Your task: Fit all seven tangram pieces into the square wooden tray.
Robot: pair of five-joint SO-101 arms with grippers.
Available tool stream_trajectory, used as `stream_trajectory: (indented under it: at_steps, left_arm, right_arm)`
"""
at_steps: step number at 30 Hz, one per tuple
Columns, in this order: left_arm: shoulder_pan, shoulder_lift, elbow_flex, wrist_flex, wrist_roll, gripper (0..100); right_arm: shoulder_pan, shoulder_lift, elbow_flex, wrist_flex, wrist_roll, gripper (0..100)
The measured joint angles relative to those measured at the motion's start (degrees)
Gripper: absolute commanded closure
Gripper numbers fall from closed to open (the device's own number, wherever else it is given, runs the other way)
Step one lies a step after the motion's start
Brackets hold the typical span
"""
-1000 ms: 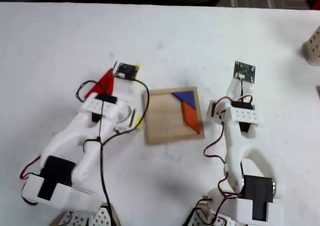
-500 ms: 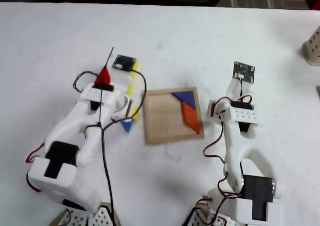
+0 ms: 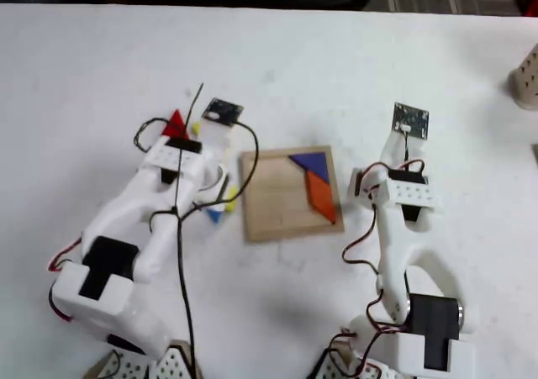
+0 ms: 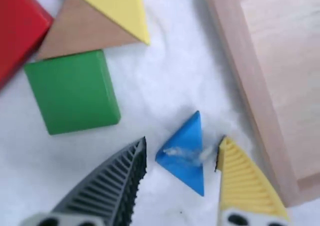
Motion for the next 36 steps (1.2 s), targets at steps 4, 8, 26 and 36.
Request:
stream_trajectory:
  at_steps: [4,8,26,36]
  left_arm:
    - [1.1,0.0,0.0,0.0,0.0,88]
    - [3.5,0.0,0.0,0.0,-0.3,92]
    - [-0.5,-3.9,-0.1,5.4,-2.8,72]
    - [-1.7,-18.1,16.6,1.1,-1.8,79]
  right_arm:
    - [-0.1,0.0,0.0,0.0,0.0,98.1]
    - [0.0,0.0,0.2,0.0,0.0,98.1]
    - [0.0,0.0,0.2,0.0,0.0,98.1]
    - [-0.2,0.0,0.2,0.0,0.0,98.1]
